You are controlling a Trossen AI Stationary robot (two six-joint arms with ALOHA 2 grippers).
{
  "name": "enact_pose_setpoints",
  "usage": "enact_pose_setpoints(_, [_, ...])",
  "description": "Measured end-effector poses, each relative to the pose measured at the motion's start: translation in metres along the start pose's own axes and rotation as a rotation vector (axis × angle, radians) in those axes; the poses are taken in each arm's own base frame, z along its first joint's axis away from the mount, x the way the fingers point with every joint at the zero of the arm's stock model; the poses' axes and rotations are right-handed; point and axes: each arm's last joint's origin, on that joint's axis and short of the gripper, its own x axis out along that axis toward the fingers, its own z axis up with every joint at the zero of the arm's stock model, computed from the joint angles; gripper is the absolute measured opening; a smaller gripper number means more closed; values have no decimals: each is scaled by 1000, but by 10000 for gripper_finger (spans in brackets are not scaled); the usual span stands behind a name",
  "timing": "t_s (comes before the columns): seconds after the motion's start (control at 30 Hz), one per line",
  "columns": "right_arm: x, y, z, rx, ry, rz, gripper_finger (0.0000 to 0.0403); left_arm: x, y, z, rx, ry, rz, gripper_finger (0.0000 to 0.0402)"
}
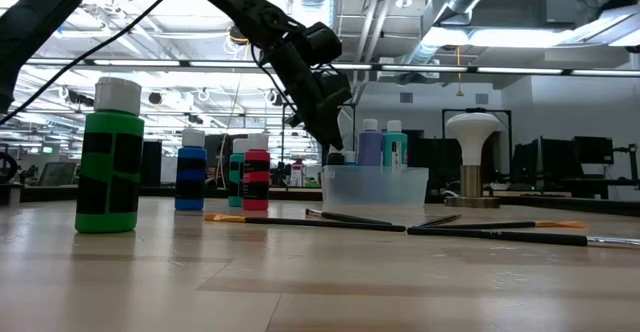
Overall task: Pick & Place Paint Supplies
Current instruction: Put the black paint bottle into the transparent bin, then put the light blue paint bottle into the transparent bin
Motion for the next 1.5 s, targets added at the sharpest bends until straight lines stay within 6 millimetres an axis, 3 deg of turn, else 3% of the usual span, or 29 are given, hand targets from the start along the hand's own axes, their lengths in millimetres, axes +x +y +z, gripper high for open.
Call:
enact_pose_setpoints(0.23, [0,0,0,0,0,0,265,0,0,0,-1,-1,0,4])
enact_pose_setpoints(0.73, [0,0,0,2,0,0,265,0,1,1,-16,-8,-1,56])
enact_pose_setpoints(0.83, [0,0,0,2,0,0,265,-10,2,4,-16,-20,9,67])
enact_pose_setpoints(1.03, [0,0,0,2,0,-1,265,-61,3,17,-17,-85,17,100])
enact_pose_setpoints(1.37, [0,0,2,-13,-21,0,265,-190,-2,14,-66,-171,6,191])
enact_pose_setpoints(1.5, [-21,-6,8,-42,-129,-14,264,-237,-2,12,-69,-291,8,212])
